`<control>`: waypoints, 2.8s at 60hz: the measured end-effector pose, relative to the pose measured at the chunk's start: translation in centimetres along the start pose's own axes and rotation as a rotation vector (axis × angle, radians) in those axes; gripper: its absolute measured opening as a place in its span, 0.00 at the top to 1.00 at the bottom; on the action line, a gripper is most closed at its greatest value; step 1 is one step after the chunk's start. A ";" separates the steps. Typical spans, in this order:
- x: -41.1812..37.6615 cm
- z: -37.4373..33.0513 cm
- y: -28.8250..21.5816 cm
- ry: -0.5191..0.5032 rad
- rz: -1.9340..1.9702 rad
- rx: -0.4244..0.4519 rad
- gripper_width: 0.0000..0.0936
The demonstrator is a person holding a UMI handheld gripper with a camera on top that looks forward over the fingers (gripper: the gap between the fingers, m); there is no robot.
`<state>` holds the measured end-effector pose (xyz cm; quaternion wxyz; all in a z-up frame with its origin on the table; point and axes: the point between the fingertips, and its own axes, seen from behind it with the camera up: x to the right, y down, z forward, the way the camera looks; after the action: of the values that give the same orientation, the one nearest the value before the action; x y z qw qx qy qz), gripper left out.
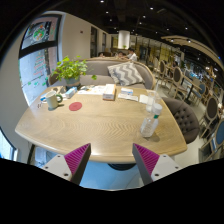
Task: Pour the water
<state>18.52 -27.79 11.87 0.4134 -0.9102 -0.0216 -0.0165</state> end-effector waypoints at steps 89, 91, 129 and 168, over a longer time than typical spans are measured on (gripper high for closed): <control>16.3 18.5 -7.3 0.141 -0.003 0.171 0.57; 16.1 18.3 -8.3 0.159 -0.023 0.176 0.57; -15.0 13.3 -37.7 0.708 -1.159 0.358 0.57; -31.6 23.7 -32.5 0.674 -1.871 0.209 0.57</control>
<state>-14.46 10.57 19.22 0.2965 -0.4341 -0.6124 -0.5904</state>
